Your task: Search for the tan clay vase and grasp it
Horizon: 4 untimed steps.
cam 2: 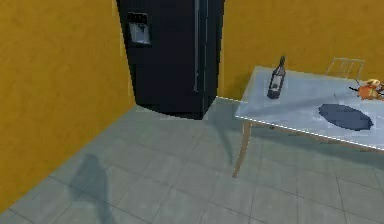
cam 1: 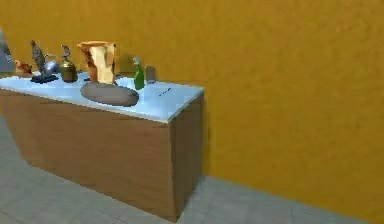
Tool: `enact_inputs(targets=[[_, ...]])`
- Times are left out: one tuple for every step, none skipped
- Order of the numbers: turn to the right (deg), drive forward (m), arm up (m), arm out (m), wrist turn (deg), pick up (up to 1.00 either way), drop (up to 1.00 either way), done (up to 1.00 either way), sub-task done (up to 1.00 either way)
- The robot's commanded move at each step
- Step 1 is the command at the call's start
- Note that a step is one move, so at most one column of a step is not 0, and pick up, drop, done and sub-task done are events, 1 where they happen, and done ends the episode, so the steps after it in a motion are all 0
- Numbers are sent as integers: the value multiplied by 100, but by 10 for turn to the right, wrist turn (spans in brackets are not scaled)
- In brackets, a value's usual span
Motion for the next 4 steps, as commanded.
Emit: enact_inputs(targets=[[0, 50, 0, 0, 0, 0, 0, 0, 0], [-450, 0, 0, 0, 0, 0, 0, 0, 0], [-450, 0, 0, 0, 0, 0, 0, 0, 0], [-300, 0, 0, 0, 0, 0, 0, 0, 0]])
